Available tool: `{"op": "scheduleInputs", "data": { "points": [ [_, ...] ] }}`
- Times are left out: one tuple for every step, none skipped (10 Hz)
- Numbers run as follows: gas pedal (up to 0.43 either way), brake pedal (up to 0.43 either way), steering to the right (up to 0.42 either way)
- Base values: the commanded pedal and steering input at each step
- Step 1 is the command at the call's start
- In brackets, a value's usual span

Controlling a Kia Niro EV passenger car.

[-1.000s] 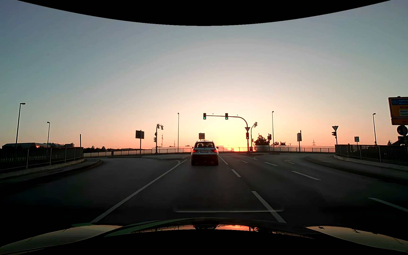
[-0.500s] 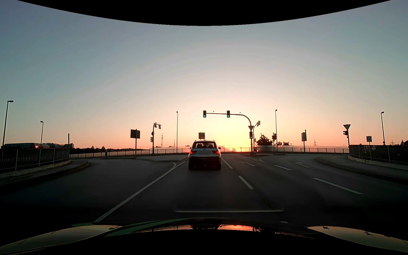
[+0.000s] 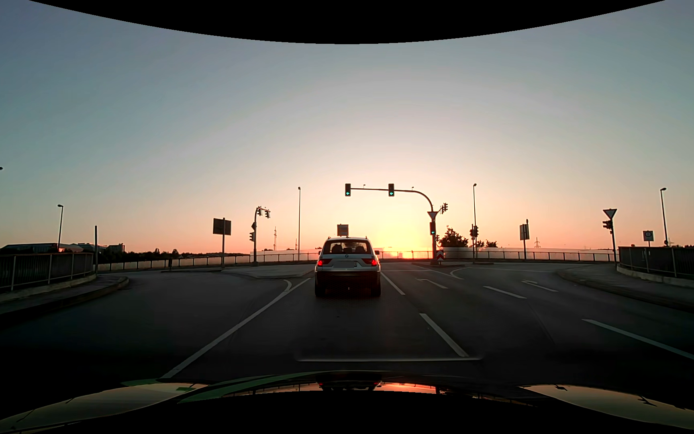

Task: Follow the waypoints while adhering to traffic rules and regulations

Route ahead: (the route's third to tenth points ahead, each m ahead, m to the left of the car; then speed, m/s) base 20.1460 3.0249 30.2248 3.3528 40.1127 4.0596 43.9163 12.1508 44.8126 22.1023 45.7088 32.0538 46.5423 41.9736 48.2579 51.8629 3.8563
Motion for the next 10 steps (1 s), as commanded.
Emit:
{"op": "scheduleInputs", "data": {
  "points": [
    [0.0, 0.104, 0.001],
    [0.0, 0.104, 0.001],
    [0.0, 0.085, 0.001],
    [0.0, 0.0, 0.0],
    [0.0, 0.0, 0.001],
    [0.079, 0.0, 0.004],
    [0.169, 0.0, 0.004],
    [0.268, 0.0, 0.003],
    [0.35, 0.0, 0.003],
    [0.398, 0.0, 0.003]
  ]
}}
